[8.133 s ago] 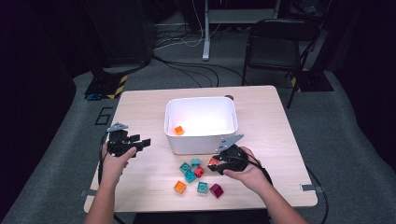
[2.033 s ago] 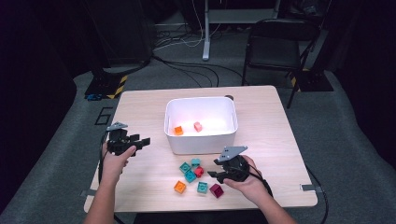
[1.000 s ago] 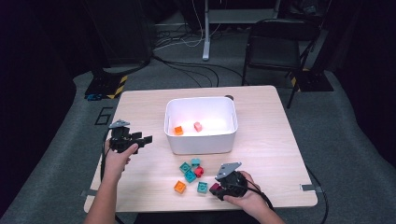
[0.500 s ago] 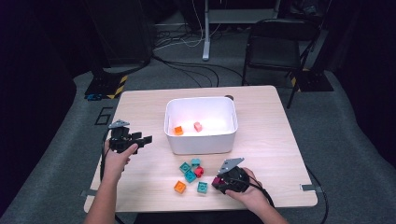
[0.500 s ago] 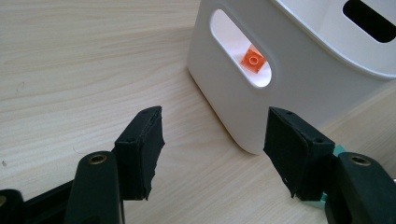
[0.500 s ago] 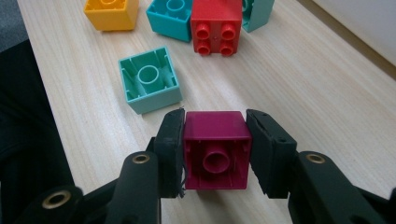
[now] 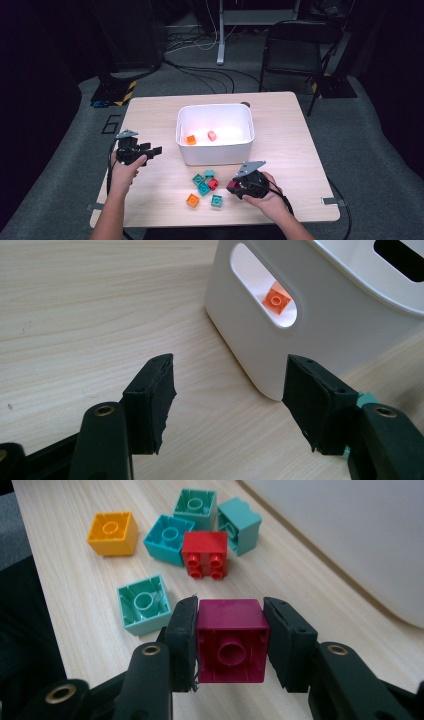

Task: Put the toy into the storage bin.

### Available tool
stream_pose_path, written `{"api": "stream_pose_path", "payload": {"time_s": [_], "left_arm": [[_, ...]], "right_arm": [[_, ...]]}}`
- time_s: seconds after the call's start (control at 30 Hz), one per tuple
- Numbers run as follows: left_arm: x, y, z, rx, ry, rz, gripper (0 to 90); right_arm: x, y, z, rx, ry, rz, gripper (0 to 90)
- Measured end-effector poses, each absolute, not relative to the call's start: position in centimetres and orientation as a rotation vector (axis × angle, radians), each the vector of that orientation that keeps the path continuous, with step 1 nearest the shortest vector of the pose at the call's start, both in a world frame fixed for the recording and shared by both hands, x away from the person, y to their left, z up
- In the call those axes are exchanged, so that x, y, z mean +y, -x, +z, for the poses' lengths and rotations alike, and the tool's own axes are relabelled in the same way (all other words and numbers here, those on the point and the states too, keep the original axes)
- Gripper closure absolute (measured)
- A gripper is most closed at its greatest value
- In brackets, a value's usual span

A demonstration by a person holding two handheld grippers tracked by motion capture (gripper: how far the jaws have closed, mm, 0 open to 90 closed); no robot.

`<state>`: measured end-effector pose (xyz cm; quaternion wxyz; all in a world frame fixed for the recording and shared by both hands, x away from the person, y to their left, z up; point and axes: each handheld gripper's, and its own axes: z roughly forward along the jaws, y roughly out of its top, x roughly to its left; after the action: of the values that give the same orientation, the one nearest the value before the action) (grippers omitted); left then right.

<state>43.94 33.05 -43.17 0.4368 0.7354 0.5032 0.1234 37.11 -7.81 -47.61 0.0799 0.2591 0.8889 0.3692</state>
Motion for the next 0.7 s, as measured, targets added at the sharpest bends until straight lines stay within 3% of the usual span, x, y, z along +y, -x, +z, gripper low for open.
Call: {"api": "stream_pose_path", "payload": {"time_s": [0.7], "left_arm": [[33.0, -43.9, -43.2, 1.251, -1.828, 0.304, 37.0]], "right_arm": [[-7.5, -39.3, -42.2, 2.638, -0.729, 1.159, 58.4]]}}
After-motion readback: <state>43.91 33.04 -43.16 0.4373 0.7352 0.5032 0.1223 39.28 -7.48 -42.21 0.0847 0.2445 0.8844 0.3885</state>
